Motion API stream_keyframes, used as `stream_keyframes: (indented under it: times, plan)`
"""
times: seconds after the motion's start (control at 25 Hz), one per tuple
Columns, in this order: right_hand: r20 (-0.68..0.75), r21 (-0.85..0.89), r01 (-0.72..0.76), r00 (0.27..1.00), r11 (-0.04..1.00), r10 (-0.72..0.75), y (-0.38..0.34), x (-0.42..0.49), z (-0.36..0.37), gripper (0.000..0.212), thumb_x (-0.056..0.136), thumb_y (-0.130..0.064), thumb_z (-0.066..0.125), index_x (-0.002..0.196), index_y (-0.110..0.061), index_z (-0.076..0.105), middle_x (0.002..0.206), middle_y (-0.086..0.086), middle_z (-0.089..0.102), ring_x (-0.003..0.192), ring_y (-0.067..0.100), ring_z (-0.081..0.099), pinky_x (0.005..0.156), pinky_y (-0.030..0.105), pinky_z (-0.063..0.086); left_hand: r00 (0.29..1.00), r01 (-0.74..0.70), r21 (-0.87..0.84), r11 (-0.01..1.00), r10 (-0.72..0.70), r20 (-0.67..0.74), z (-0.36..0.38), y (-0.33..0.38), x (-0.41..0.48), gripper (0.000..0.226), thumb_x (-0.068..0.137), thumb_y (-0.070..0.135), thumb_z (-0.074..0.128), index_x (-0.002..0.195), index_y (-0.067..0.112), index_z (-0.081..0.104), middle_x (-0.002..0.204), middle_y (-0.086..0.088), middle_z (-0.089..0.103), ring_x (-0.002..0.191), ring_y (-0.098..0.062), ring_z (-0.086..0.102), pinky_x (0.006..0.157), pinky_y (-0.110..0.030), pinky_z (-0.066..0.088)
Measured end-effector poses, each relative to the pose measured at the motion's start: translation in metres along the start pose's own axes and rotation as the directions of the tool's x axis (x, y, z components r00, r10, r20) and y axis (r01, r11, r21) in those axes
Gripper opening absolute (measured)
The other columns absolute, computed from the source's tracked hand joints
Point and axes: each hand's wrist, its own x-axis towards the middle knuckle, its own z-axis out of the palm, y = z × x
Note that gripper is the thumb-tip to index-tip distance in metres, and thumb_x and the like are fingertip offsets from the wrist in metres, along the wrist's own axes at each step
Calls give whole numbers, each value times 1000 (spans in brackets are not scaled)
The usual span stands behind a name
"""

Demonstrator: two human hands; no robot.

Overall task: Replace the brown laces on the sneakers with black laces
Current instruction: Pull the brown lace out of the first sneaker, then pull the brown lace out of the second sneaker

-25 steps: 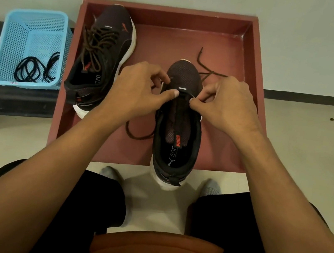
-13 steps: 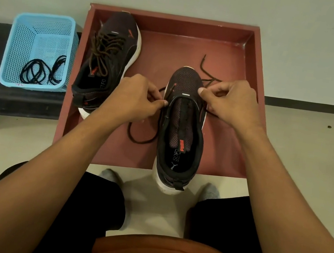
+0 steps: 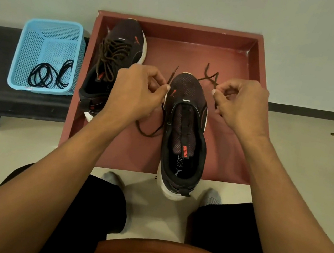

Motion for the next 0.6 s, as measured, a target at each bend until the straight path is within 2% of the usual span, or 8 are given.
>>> stream_keyframes:
  times: [0.12, 0.24, 0.32, 0.44, 0.52, 0.6]
  plan:
    - [-54, 117, 97, 994, 988, -92, -5, 3, -8, 11, 93, -23, 79, 104, -25, 79, 83, -14, 74, 74, 6, 75, 80, 31, 64, 993, -110, -120, 987, 104, -58, -6, 19, -1, 4, 94, 23, 76, 98, 20, 76, 76, 8, 77, 59, -4, 72, 62, -27, 61]
    - [-91, 406, 130, 991, 905, -101, -13, 3, -18, 14, 95, -19, 78, 108, -17, 78, 87, -6, 78, 80, 11, 78, 80, 34, 65, 981, -192, -150, 970, 187, -47, -10, 42, 5, 6, 92, 26, 79, 97, 22, 79, 80, 10, 76, 63, -8, 74, 63, -29, 63]
    - [-116, 636, 129, 991, 761, -70, -14, 4, -26, 16, 96, -13, 77, 109, -5, 76, 89, 4, 79, 86, 21, 79, 83, 39, 65, 972, -222, -95, 970, 228, 56, -5, 58, 22, 8, 90, 32, 82, 94, 25, 80, 97, 13, 75, 66, -6, 74, 68, -27, 63]
    - [-161, 785, 139, 987, 603, -18, -8, 10, -37, 14, 95, -5, 75, 107, 3, 74, 89, 9, 78, 92, 30, 79, 86, 44, 64, 929, -269, -65, 961, 276, 248, 17, 81, 51, 12, 86, 31, 84, 95, 24, 82, 123, 15, 70, 70, -4, 75, 75, -31, 64]
    - [-174, 802, 135, 985, 581, 10, -2, 14, -41, 16, 95, -4, 74, 109, 6, 73, 89, 11, 79, 90, 28, 79, 84, 39, 63, 902, -300, -104, 948, 317, 293, 32, 94, 64, 9, 87, 24, 83, 94, 18, 82, 116, 16, 73, 71, -3, 74, 74, -31, 64]
    - [-184, 802, 132, 982, 583, 31, 5, 18, -47, 19, 95, -5, 74, 111, 6, 73, 93, 14, 80, 90, 25, 78, 84, 34, 61, 877, -314, -165, 935, 352, 327, 42, 103, 74, 11, 90, 19, 81, 96, 10, 80, 98, 7, 78, 74, -9, 75, 68, -27, 63]
